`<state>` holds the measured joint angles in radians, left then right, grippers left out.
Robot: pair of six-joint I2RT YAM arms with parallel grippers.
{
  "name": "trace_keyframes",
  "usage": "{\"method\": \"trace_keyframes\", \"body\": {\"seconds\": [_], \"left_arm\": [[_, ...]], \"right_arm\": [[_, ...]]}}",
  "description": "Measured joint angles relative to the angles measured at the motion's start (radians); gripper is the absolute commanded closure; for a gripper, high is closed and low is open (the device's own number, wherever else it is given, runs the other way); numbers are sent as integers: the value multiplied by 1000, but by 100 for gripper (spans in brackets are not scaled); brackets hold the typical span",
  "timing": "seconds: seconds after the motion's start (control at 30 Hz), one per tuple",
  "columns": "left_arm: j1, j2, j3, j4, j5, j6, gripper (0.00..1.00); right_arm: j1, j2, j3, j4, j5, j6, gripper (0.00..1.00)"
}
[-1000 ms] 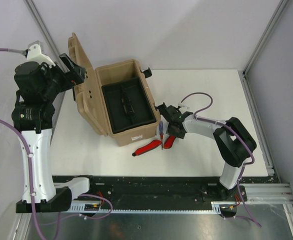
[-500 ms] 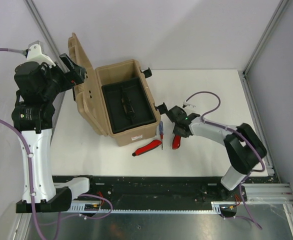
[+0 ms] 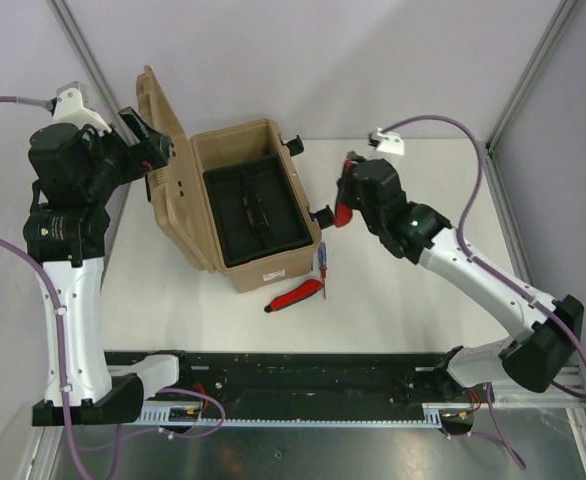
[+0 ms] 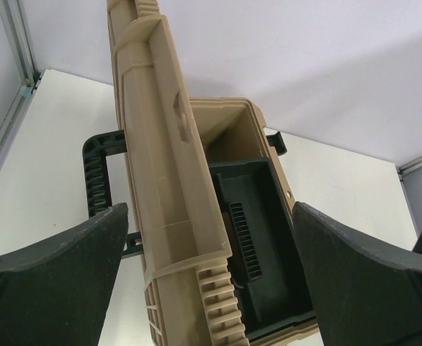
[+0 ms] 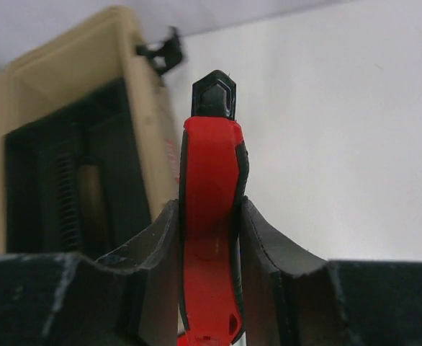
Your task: Pack the tool kit
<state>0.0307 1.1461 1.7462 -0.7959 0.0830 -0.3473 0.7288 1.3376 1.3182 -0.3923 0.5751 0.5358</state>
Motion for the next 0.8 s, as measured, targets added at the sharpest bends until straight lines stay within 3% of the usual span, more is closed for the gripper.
{"method": "trace_keyframes", "body": {"seconds": [0.2,0.47,0.67,0.8], "left_arm": [[0,0,0,0,2,0,0],[0,0,0,0,3,0,1],[0,0,0,0,3,0,1],[0,0,0,0,3,0,1]], "right_arm": [[109,182,163,135,-101,-164,100],[147,499,365,154,-200,-243,100],[147,620,428,110,-243,-248,100],[144,652,433,82,-270,-233,93]]}}
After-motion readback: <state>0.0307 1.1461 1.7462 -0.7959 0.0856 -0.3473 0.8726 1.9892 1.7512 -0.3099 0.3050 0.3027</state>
